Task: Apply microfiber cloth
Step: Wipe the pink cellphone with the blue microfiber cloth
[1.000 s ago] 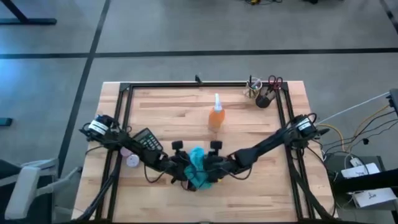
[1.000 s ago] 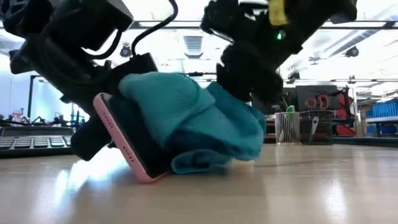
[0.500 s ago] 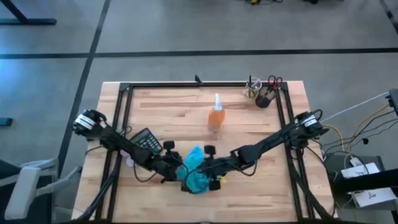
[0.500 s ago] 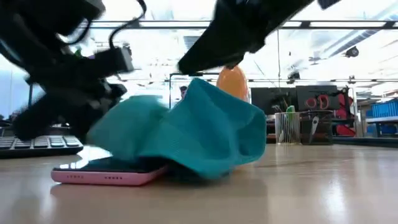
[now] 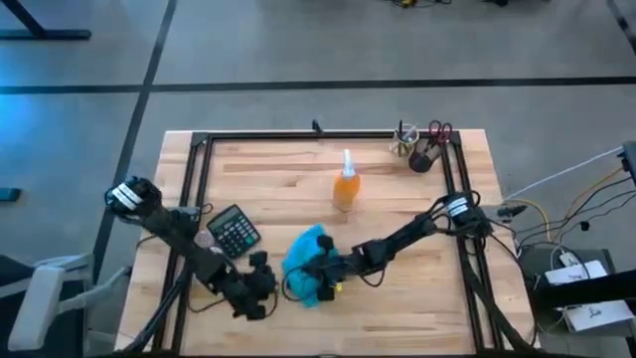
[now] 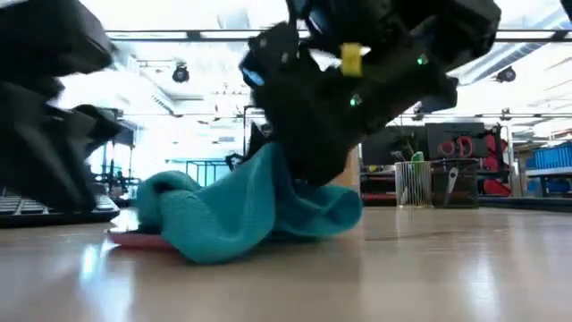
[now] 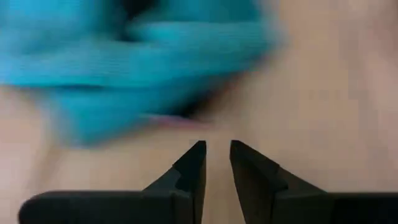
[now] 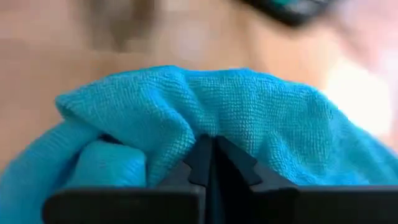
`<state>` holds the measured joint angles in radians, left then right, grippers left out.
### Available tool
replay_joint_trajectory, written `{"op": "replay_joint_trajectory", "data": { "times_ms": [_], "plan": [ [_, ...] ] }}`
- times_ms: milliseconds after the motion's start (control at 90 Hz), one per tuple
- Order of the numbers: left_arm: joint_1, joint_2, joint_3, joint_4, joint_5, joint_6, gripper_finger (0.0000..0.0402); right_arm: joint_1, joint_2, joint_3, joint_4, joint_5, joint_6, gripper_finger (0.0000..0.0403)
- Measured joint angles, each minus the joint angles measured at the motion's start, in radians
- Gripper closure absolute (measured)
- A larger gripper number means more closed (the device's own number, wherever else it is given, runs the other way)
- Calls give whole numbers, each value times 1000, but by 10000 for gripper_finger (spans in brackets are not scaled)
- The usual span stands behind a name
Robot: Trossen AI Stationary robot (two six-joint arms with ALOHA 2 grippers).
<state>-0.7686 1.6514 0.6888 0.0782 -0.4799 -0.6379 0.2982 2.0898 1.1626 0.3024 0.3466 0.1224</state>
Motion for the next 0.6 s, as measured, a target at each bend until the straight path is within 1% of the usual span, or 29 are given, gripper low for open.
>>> {"op": "replay_joint_trajectory", "data": {
  "times_ms": [67,122,244,322,389,511,600],
  "plan": [
    [-12,44,0,93,-60,65,342,-15,-33,-1,-45,32,-32,402],
    [-9,78,2,163,-147,117,342,-26,-59,0,-60,28,-50,402],
    [21,122,4,174,-374,184,342,-38,-90,0,-67,-20,-64,401],
    [45,128,2,153,-476,186,342,-37,-96,0,-69,-57,-65,401],
    [72,131,2,133,-486,181,342,-36,-98,0,-70,-72,-66,401],
    [121,131,2,113,-421,176,342,-34,-97,2,-55,-138,-70,401],
    [149,131,2,115,-400,189,342,-35,-79,3,-4,-182,-73,401]
  ]
}}
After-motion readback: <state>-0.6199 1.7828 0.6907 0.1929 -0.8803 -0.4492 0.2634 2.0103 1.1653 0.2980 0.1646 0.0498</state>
